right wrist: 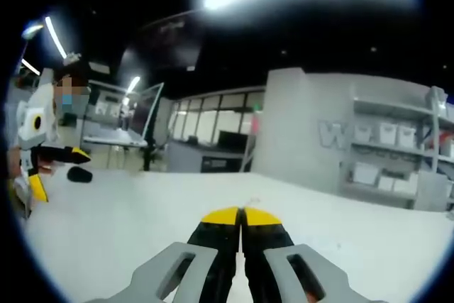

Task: Open the resealable bag by pulling the two sides of the seal apart until the entire bag opening is separated and visibly accessible.

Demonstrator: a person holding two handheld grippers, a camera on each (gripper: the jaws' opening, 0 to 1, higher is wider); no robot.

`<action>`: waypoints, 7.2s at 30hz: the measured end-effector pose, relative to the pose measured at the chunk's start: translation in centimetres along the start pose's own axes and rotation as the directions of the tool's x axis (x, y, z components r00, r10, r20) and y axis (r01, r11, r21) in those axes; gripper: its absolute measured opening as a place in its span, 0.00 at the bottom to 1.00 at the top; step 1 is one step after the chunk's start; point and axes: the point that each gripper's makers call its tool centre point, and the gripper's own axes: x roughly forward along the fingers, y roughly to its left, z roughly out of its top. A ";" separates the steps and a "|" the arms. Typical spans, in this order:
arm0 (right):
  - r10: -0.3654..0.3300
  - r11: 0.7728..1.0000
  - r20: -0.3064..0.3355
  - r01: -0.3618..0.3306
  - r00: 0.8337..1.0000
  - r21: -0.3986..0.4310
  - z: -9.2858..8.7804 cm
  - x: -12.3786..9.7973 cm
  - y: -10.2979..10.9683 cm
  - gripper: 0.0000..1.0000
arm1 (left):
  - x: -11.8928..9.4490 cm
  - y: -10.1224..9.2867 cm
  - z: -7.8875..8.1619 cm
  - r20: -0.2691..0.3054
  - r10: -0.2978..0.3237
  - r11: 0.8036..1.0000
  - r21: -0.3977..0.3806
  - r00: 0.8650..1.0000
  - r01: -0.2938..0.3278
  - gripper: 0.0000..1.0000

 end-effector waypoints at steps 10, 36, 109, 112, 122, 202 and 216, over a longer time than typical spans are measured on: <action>0.003 1.000 0.014 -0.003 1.000 -0.010 0.6 -1.0 0.1 0.00 | 0.0 -0.6 0.4 0.002 -0.009 1.000 0.008 1.000 0.009 0.97; 0.027 0.999 0.045 -0.026 0.999 -0.024 1.3 -3.4 1.6 0.00 | -0.1 -1.4 1.1 0.002 -0.027 0.999 0.033 1.000 0.027 0.97; 0.086 0.996 0.067 -0.085 0.994 -0.007 -0.2 -7.6 4.8 0.00 | 0.7 -3.3 0.0 -0.023 -0.053 0.998 0.030 0.998 0.054 0.97; 0.087 0.996 0.069 -0.087 0.994 -0.008 -0.2 -7.8 4.9 0.00 | 0.7 -3.4 0.1 -0.022 -0.053 0.998 0.030 0.998 0.054 0.97; 0.090 0.996 0.076 -0.089 0.993 -0.014 0.1 -8.4 5.3 0.00 | 0.6 -3.4 0.1 -0.021 -0.056 0.998 0.031 0.998 0.056 0.97; 0.123 0.992 0.107 -0.125 0.987 0.011 0.3 -14.1 8.6 0.00 | 0.5 -4.5 0.4 -0.018 -0.076 0.996 0.042 0.997 0.077 0.96; 0.123 0.992 0.100 -0.126 0.987 0.020 -0.2 -14.8 8.8 0.00 | 0.4 -4.5 0.3 -0.018 -0.074 0.996 0.041 0.997 0.075 0.96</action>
